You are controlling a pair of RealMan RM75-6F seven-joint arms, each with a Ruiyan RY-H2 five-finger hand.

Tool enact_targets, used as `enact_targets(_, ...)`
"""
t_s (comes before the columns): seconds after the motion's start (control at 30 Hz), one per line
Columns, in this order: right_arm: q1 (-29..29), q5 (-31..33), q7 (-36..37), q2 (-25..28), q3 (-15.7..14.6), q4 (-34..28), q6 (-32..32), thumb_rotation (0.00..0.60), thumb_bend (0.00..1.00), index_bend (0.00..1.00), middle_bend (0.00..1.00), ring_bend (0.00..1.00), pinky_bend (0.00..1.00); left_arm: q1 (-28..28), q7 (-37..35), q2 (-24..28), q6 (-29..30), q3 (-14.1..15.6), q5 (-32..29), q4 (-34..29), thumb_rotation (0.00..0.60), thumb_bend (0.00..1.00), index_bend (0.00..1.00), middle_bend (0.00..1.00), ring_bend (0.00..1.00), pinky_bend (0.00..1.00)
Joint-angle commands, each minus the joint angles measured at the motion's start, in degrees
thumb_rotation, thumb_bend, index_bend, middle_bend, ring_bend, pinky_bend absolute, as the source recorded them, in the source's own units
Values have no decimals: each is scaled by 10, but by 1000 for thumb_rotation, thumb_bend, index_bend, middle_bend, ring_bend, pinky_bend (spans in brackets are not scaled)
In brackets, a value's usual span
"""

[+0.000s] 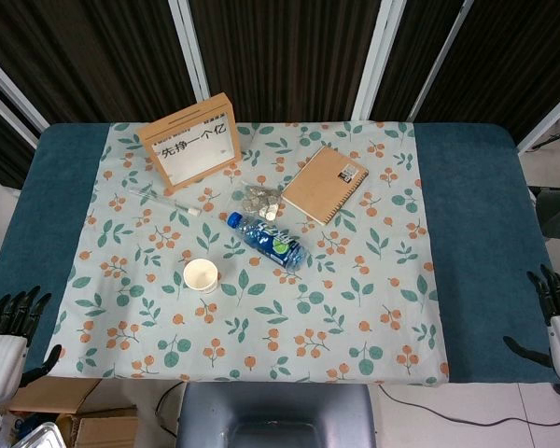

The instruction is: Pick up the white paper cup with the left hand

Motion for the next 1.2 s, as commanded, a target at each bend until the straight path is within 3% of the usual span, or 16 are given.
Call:
enact_targets(0.03, -1, 0, -3, 2, 0, -2, 1, 600, 95, 0, 0, 0, 0, -2, -8, -5, -5, 0, -4, 8, 505, 337, 0, 0, 0, 0)
enact_targets(0.4, -1, 3, 0, 1, 1, 2, -3, 600, 95, 0, 0, 0, 0, -8, -2, -4, -5, -5, 0, 4, 506, 338, 0, 0, 0, 0)
enact_targets(0.7, 2, 4, -2, 2, 1, 4, -8, 600, 95, 0, 0, 0, 0, -72, 26, 56, -61, -27, 30, -86, 500, 340, 0, 0, 0, 0)
enact_targets(0.77, 1, 8, 2, 2, 4, 6, -7, 600, 95, 0, 0, 0, 0, -93, 39, 68, -79, -38, 33, -115, 532, 339, 0, 0, 0, 0)
enact_targets(0.87, 0, 11, 6, 3, 4, 9, -8, 600, 95, 0, 0, 0, 0, -125, 56, 77, -121, -50, 28, -154, 594, 337, 0, 0, 0, 0)
enact_targets(1.0, 1, 13, 5, 2, 5, 10, -10, 600, 95, 0, 0, 0, 0, -177, 74, 73, -196, -66, 7, -193, 600, 341, 0, 0, 0, 0)
enact_targets(1.2, 3, 10, -2, 0, 3, 5, -14, 600, 95, 0, 0, 0, 0, -265, 170, 31, -329, -97, -86, -224, 600, 338, 0, 0, 0, 0)
